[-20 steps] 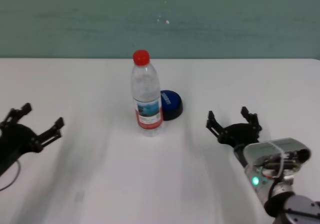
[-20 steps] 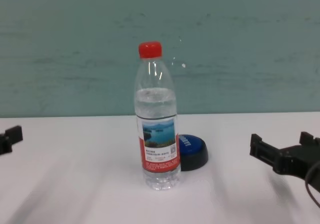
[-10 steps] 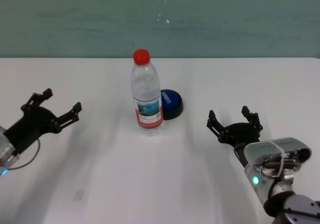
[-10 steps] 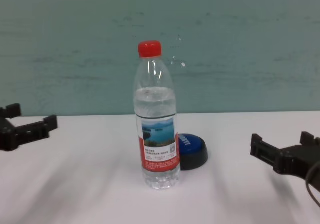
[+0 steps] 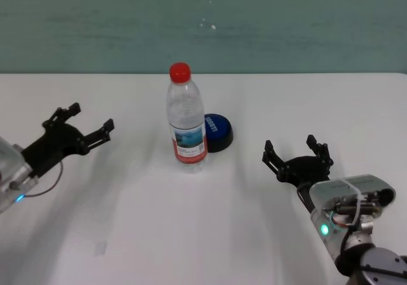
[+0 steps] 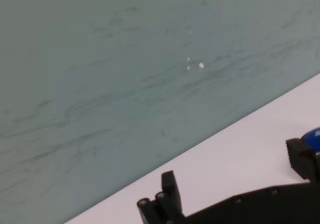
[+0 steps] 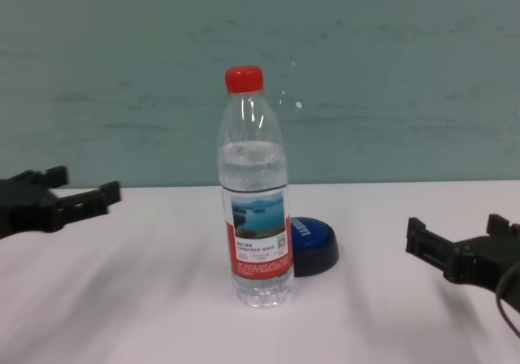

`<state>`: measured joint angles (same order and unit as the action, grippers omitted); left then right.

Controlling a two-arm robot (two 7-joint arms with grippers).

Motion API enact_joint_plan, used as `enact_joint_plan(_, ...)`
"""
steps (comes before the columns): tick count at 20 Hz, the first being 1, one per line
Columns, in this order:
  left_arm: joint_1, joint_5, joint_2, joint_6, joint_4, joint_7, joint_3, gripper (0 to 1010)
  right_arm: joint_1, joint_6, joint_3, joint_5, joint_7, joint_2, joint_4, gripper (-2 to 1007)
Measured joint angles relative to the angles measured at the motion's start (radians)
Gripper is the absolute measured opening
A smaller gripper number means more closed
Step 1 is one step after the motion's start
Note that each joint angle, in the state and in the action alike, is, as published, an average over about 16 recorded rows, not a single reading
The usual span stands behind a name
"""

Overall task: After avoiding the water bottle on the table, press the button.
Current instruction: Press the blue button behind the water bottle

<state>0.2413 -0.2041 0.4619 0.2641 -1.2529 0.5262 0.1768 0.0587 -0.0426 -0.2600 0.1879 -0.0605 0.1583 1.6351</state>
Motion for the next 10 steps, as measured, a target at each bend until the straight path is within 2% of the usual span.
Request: enact_joint_plan(10, 0.139, -0.001, -0.039, 0.034, 0.159, 0.053, 0.090, 1000, 0.000, 0.000, 0.000, 0.000, 0.000, 0.000, 0.000, 1004)
